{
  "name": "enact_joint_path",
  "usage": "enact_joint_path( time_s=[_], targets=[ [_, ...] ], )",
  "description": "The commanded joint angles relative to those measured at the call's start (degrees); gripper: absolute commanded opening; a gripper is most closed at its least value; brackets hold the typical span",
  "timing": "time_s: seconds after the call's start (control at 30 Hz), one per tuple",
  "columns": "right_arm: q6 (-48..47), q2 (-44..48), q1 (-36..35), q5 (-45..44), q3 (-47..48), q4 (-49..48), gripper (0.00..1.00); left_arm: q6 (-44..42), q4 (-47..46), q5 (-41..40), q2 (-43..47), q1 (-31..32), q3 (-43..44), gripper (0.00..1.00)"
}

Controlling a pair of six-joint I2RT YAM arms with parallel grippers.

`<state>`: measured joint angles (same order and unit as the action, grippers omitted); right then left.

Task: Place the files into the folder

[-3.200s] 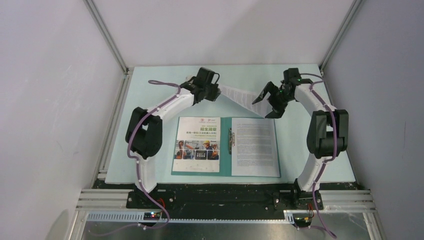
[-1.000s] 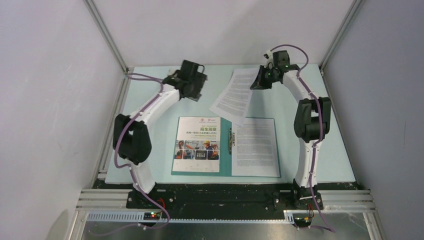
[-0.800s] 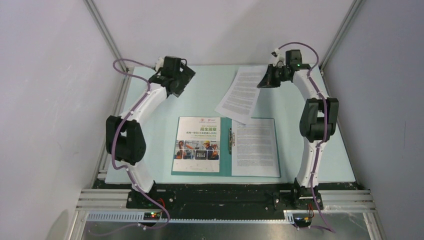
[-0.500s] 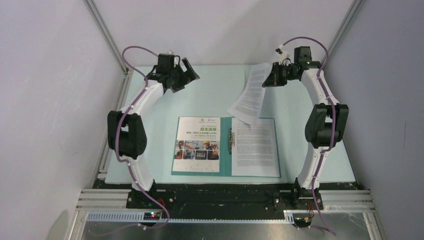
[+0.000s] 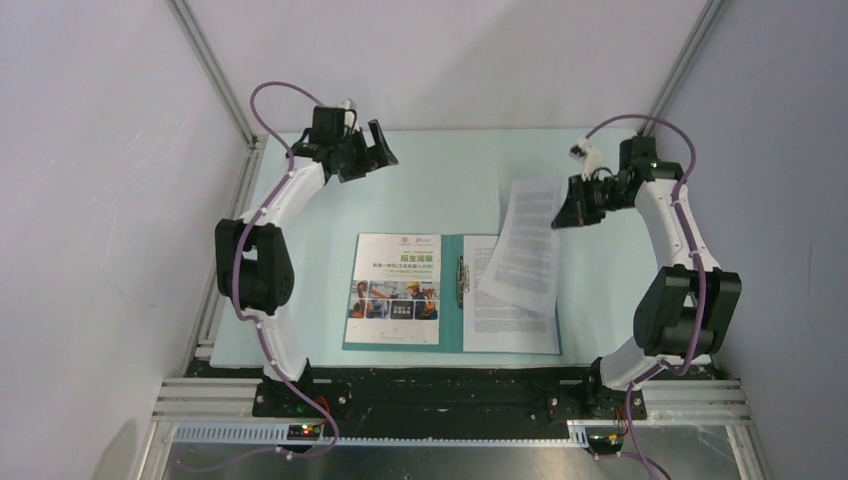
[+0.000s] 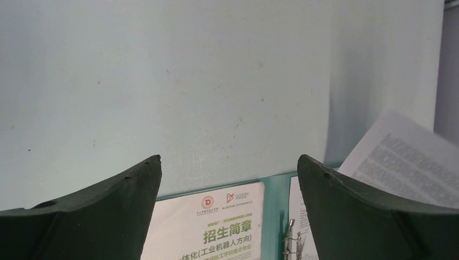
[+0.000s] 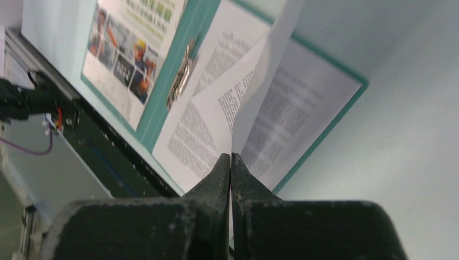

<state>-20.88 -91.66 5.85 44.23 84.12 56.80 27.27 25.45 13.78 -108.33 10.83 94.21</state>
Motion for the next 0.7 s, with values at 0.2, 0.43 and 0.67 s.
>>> enact_joint_path(
  time_s=[0.2,0.43,0.67],
  targets=[
    [-10.1,-3.0,-0.3,-3.2,-9.5,1.5,0.0,-5.6,1.1,0.7,6.1,-0.7,-2.9,1.0],
    [-11.1,-10.4,-1.4,-2.8,-5.5,2.7,0.0,-7.2,1.3,0.9,8.2,-0.7,-5.2,1.0],
    [-12.6,-15.0,-3.9,-2.7,-2.9,8.0,0.0,-8.6,1.6,0.0,10.3,-0.7,-7.7,1.0]
  ],
)
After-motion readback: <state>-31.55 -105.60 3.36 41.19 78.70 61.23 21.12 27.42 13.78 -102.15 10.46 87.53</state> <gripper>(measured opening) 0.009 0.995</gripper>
